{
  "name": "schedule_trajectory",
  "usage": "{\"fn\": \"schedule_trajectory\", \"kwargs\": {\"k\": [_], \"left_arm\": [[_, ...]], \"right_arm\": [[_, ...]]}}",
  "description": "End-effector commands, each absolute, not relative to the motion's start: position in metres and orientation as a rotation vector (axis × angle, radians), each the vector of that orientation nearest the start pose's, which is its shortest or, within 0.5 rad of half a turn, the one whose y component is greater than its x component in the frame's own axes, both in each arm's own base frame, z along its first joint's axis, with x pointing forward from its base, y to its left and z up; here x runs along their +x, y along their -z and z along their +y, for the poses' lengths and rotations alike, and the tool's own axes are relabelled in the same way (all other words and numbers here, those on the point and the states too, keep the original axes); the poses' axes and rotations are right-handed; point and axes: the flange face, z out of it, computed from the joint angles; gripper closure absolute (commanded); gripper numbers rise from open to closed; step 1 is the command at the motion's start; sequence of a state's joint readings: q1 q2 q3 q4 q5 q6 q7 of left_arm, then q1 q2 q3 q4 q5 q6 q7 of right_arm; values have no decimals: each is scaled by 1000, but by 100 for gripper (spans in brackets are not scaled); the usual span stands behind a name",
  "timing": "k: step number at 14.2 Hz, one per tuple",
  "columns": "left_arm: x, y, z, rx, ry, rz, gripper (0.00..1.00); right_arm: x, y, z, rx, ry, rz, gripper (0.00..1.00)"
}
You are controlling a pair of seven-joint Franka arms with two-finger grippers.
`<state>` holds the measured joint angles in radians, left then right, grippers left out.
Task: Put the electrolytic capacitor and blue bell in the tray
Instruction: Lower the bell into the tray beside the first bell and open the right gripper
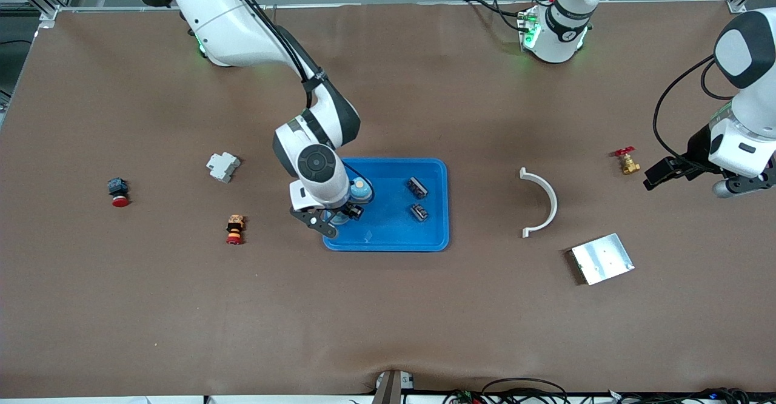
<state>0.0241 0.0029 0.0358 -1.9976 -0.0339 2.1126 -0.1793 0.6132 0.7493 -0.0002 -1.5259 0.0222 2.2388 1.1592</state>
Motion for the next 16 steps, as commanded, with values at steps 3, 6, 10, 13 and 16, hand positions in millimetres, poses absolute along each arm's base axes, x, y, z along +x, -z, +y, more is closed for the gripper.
{"fn": "schedule_trajectory", "kwargs": {"k": [3, 6, 10, 13, 16], "left_arm": [[558, -456, 23, -3165, 65, -423, 0], [554, -453, 13, -3166, -16, -401, 0], [562, -501, -14, -3161, 46, -443, 0], [566, -538, -26, -3171, 113, -426, 0], [599, -501, 2, -3169, 35, -496, 0]], "right_arm": [[584, -201, 432, -3009, -30, 939, 100], [583, -193, 437, -2998, -15, 936, 100], [583, -190, 442, -2990, -12, 951, 100], [581, -185, 451, -2983, -6, 971, 100], [580, -184, 451, -2986, -6, 968, 100]]}}
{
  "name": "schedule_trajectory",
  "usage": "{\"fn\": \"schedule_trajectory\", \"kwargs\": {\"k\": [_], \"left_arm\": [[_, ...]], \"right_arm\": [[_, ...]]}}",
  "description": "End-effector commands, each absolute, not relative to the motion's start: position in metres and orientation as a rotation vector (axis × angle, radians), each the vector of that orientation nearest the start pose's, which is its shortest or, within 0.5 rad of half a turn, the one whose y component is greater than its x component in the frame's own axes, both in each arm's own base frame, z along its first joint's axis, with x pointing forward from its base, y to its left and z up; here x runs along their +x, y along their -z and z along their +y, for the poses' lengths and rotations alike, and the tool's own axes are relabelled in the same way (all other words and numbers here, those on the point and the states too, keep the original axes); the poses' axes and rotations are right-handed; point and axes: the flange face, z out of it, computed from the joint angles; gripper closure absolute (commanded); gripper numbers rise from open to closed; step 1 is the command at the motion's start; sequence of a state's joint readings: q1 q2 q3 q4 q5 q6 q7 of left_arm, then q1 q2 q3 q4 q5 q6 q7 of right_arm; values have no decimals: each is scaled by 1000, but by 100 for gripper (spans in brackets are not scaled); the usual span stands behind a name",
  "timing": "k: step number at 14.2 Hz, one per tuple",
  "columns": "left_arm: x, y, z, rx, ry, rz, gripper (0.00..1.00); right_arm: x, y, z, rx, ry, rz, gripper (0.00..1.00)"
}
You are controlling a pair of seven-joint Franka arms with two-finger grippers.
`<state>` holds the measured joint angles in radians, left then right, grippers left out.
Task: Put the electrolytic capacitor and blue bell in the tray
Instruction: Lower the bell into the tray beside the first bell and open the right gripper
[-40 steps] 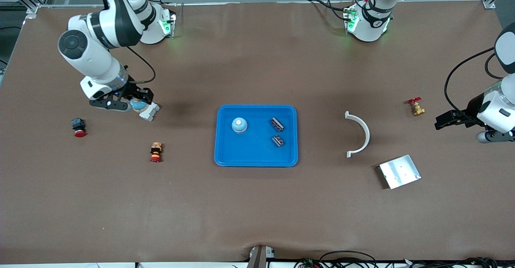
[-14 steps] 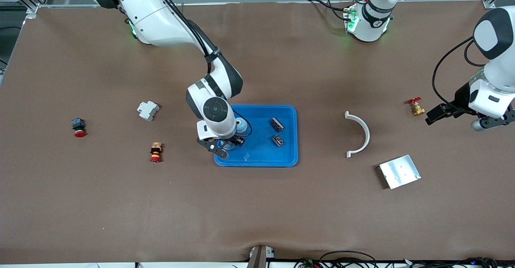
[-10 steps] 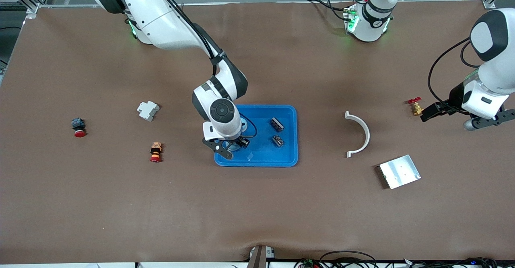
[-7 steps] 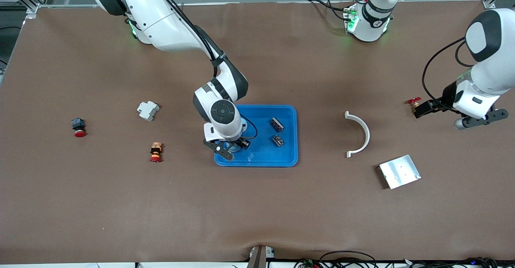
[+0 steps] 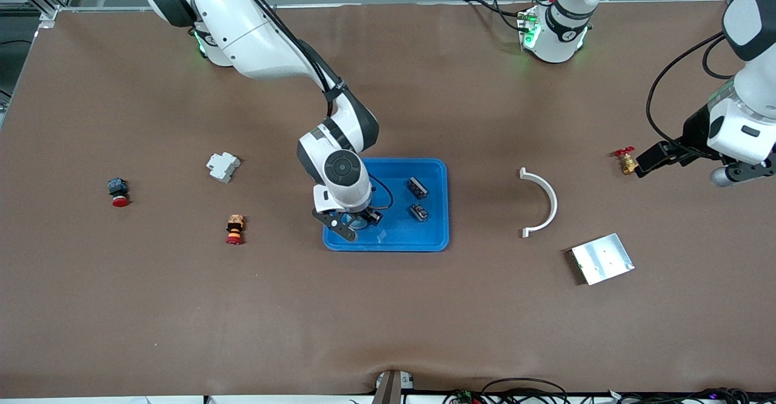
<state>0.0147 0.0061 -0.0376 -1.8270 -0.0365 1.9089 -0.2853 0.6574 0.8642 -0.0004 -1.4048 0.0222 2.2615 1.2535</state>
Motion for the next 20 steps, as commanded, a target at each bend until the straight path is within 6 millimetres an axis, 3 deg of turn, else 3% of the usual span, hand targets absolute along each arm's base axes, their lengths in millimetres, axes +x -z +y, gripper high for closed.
{"fn": "schedule_trajectory", "kwargs": {"k": [1, 3, 4, 7, 8, 9, 10, 15, 20], "left_arm": [[605, -505, 10, -3158, 67, -498, 0], [616, -545, 25, -3167, 209, -534, 0], [618, -550, 39, -3165, 225, -577, 0], [617, -552, 43, -3159, 231, -568, 0], [616, -557, 39, -3160, 246, -544, 0], [615, -561, 34, -3168, 255, -535, 0], [615, -563, 26, -3179, 259, -520, 0], [619, -557, 15, -3181, 263, -489, 0], [621, -559, 3, -3169, 303, -400, 0]], "right_arm": [[580, -184, 451, -2987, -5, 967, 100], [581, -184, 450, -2992, 3, 963, 100], [581, -184, 450, -2993, 5, 962, 100], [581, -184, 450, -2993, 6, 964, 100], [582, -184, 449, -2992, 9, 965, 86], [583, -185, 449, -2990, 16, 964, 12], [582, -185, 450, -2996, 33, 948, 0], [580, -192, 454, -3012, 47, 923, 0], [592, -235, 458, -3044, 6, 926, 0]]}}
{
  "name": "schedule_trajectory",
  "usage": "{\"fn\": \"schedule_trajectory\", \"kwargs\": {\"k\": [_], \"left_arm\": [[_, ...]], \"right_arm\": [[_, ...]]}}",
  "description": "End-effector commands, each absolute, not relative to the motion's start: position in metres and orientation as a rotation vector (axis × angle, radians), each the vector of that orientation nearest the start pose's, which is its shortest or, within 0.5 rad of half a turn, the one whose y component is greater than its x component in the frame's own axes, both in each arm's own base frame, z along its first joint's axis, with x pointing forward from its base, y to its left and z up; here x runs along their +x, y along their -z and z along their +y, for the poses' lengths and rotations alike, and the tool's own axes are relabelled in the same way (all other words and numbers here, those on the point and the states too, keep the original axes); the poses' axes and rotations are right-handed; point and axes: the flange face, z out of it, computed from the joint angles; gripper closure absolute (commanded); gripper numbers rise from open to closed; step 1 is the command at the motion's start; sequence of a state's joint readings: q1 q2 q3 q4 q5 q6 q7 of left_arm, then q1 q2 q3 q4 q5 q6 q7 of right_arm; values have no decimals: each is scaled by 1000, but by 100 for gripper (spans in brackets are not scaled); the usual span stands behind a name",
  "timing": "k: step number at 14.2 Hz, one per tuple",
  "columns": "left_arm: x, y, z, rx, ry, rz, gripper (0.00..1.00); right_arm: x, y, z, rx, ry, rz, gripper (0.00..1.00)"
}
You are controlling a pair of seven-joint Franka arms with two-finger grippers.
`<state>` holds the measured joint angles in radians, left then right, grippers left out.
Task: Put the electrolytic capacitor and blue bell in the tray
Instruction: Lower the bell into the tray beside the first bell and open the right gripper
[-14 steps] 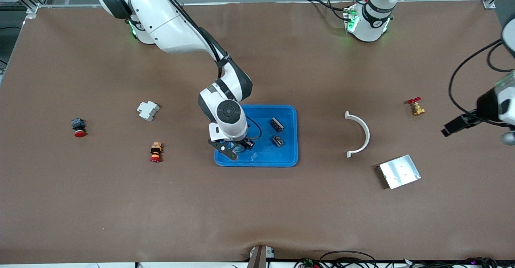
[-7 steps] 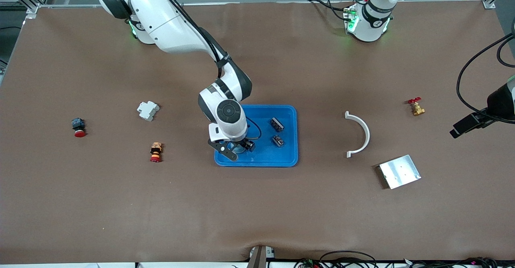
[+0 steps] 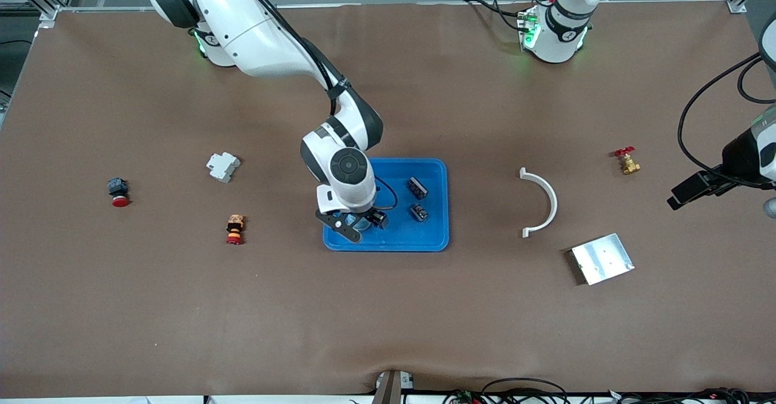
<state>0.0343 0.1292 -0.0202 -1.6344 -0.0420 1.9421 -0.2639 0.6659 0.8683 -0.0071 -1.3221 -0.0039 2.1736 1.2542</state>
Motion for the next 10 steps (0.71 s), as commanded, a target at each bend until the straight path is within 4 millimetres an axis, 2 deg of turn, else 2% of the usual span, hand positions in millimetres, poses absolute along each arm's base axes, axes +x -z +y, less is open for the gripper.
{"fn": "schedule_trajectory", "kwargs": {"k": [1, 3, 5, 8, 10], "left_arm": [[620, -561, 4, -3171, 306, -391, 0], [618, -565, 9, -3167, 304, -395, 0], [611, -575, 5, -3177, 298, -374, 0], [604, -600, 0, -3187, 264, -322, 0], [603, -599, -1, -3191, 251, -254, 0]], "right_arm": [[597, -244, 455, -3048, -1, 933, 0], [598, -254, 453, -3080, -9, 855, 0], [601, -258, 447, -3114, -13, 757, 0], [618, -283, 412, -3153, -54, 668, 0], [628, -307, 381, -3196, -112, 571, 0]]}}
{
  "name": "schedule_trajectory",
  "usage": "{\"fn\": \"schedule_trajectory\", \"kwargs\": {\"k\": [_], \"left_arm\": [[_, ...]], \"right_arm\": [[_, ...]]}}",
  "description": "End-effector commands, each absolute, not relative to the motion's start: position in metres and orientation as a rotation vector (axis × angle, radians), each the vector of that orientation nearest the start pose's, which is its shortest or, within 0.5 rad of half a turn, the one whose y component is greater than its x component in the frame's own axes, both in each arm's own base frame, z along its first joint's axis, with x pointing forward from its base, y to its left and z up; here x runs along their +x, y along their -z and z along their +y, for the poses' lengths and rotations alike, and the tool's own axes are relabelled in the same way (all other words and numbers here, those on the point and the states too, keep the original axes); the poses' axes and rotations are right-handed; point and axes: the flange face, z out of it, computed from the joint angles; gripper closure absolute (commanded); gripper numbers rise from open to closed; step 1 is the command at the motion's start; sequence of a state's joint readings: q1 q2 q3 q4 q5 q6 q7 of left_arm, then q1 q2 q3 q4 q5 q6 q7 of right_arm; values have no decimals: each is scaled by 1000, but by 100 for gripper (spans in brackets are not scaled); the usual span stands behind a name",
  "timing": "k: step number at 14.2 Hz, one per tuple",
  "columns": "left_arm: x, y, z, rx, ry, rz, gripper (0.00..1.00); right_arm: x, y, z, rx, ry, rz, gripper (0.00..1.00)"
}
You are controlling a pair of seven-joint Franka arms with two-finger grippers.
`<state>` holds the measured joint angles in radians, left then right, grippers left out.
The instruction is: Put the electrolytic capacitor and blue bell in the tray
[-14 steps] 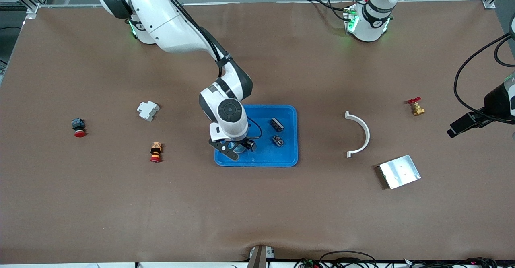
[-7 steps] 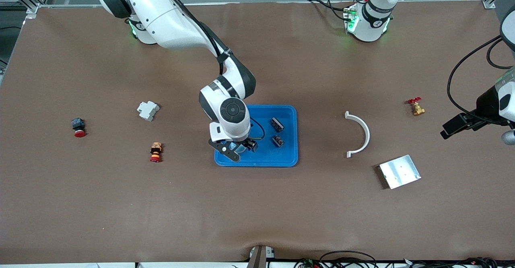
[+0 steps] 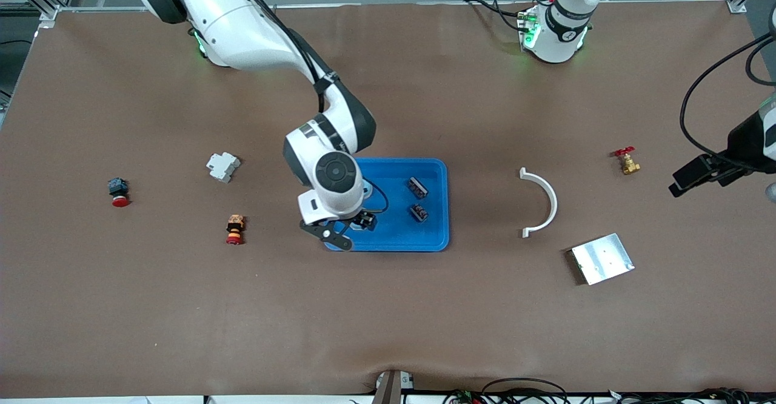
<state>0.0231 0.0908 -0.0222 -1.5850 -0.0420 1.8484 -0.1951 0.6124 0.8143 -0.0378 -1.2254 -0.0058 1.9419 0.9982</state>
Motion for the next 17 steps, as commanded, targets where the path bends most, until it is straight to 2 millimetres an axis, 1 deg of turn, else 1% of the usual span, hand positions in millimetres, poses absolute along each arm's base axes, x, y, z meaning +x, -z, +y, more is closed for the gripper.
{"fn": "schedule_trajectory", "kwargs": {"k": [1, 2, 4, 5, 8, 9, 10, 14, 16, 17], "left_arm": [[604, -597, -1, -3192, 246, -251, 0], [603, -598, -1, -3192, 246, -251, 0], [603, -595, 4, -3189, 235, -263, 0], [603, -596, 4, -3189, 237, -260, 0], [603, -595, 5, -3197, 234, -271, 0], [603, -594, 7, -3196, 230, -281, 0], [603, -594, 15, -3194, 230, -298, 0], [605, -589, 12, -3195, 210, -310, 0], [604, -595, 16, -3189, 228, -306, 0], [604, -596, 15, -3184, 230, -301, 0]], "right_arm": [[633, -321, 365, -3205, -129, 521, 0], [640, -336, 347, -3211, -141, 467, 0], [645, -357, 319, -3217, -153, 360, 0], [647, -368, 302, -3224, -144, 304, 0], [651, -393, 258, -3256, -117, 127, 0], [651, -401, 246, -3254, -116, 75, 0], [650, -410, 233, -3250, -117, 36, 0], [655, -446, 165, -3234, -142, -130, 0], [660, -465, 128, -3217, -111, -211, 0], [662, -475, 107, -3210, -94, -217, 0]]}}
